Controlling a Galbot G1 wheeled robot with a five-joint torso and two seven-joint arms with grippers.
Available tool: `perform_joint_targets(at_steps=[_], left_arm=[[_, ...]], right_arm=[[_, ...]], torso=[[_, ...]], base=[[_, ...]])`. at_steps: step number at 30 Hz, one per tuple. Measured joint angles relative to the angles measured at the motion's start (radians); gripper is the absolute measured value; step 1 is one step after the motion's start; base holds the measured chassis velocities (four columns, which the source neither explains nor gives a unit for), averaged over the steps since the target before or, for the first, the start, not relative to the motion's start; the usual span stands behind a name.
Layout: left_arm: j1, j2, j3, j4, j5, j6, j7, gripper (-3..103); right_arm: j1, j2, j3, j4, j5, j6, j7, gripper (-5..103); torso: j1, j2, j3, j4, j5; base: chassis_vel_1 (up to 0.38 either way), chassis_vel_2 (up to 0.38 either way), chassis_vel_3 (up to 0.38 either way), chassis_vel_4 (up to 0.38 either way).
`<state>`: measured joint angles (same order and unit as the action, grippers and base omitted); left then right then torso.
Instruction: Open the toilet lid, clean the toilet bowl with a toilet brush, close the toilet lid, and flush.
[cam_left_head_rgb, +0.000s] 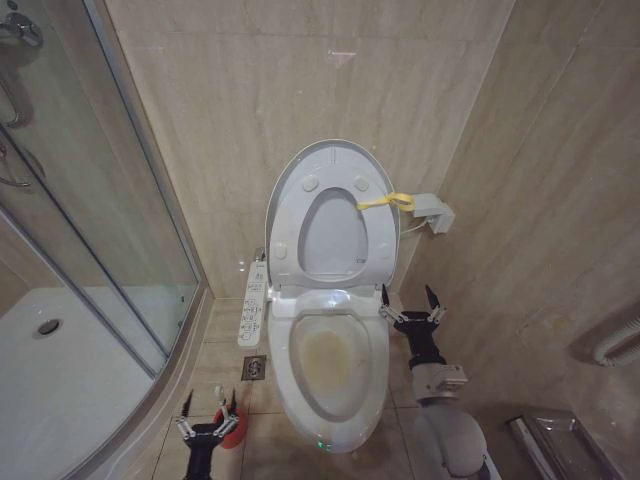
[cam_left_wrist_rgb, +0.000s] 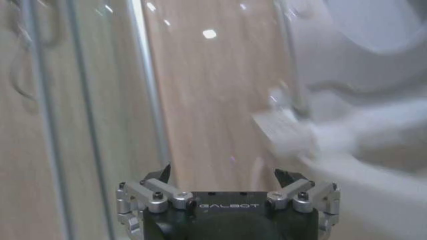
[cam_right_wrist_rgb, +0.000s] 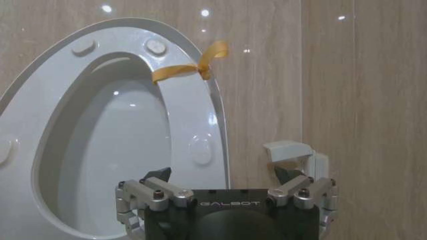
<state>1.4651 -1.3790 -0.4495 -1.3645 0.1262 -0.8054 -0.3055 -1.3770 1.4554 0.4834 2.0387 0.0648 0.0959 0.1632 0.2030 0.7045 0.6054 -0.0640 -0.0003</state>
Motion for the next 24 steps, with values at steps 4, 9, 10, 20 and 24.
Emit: perform_joint_targets(at_steps=[4, 9, 10, 20, 24], left_arm=[[0.094, 0.027, -0.067, -0.284, -0.073, 0.136, -0.009, 100], [0.171, 0.039, -0.084, -0.516, -0.141, 0.263, -0.005, 100], [0.191, 0.041, -0.084, -0.573, -0.162, 0.303, -0.005, 100], [0.255, 0.023, -0.09, -0.788, -0.228, 0.509, 0.062, 100], [0.245, -0.001, -0.082, -0.771, -0.238, 0.53, 0.047, 100]], right_arm=[[0.0, 0.0, 0.0, 0.0, 0.0, 0.0, 0.0, 100], [0.0, 0.0, 0.0, 0.0, 0.0, 0.0, 0.0, 100], [0.0, 0.0, 0.0, 0.0, 0.0, 0.0, 0.0, 100], [0.0, 0.0, 0.0, 0.0, 0.0, 0.0, 0.0, 100], [0.0, 0.0, 0.0, 0.0, 0.0, 0.0, 0.0, 100]], torso=[[0.0, 0.0, 0.0, -0.0001, 0.0003], [0.0, 0.0, 0.0, -0.0002, 0.0003], [0.0, 0.0, 0.0, 0.0, 0.0004], [0.0, 0.0, 0.0, -0.0001, 0.0004], [0.0, 0.0, 0.0, 0.0, 0.0002]], base=[[0.0, 0.0, 0.0, 0.0], [0.0, 0.0, 0.0, 0.0], [0.0, 0.0, 0.0, 0.0], [0.0, 0.0, 0.0, 0.0], [0.0, 0.0, 0.0, 0.0]])
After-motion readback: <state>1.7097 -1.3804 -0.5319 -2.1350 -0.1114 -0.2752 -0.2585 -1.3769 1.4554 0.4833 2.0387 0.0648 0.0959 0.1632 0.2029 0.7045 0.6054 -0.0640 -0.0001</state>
